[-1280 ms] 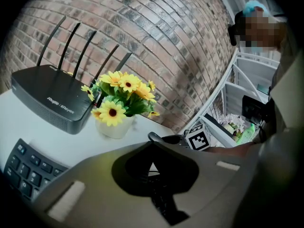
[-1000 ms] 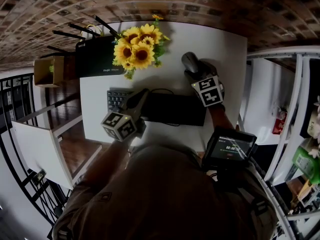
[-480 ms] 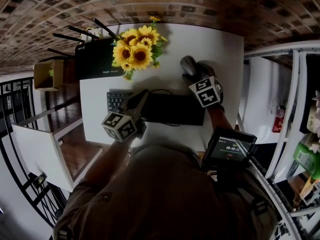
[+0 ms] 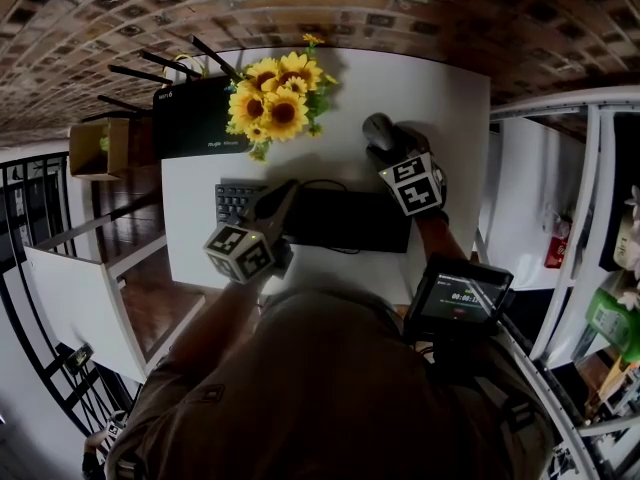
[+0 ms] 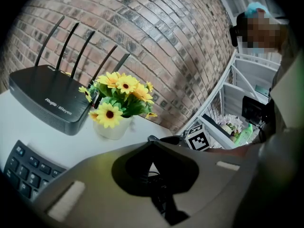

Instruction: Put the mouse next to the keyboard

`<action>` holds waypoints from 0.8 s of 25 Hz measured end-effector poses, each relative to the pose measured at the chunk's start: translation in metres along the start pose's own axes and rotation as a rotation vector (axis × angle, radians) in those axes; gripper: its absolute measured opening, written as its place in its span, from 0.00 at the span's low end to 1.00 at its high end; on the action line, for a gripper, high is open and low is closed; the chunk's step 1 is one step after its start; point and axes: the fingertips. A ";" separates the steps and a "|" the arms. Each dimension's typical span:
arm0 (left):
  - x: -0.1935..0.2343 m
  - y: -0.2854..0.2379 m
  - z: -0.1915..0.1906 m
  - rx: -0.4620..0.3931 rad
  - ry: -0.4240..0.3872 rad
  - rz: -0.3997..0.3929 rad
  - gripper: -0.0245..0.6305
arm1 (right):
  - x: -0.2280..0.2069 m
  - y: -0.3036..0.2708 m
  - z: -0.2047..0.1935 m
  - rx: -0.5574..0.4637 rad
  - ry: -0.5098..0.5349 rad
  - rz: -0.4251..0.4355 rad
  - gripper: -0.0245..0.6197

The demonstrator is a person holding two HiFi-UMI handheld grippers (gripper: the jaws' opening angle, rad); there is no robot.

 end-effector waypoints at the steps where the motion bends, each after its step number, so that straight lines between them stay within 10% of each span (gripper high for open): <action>1: -0.001 -0.001 0.000 0.000 -0.001 -0.003 0.04 | 0.000 0.001 0.001 -0.006 -0.002 0.000 0.52; 20: -0.002 0.004 0.000 0.004 -0.005 -0.010 0.04 | 0.001 0.000 -0.002 0.026 0.013 -0.004 0.51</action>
Point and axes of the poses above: the fingertips, and each gripper's own axes: y backward along the fingers, x to its left, z out of its top, and after that the axes turned 5 degrees about -y, right-handed
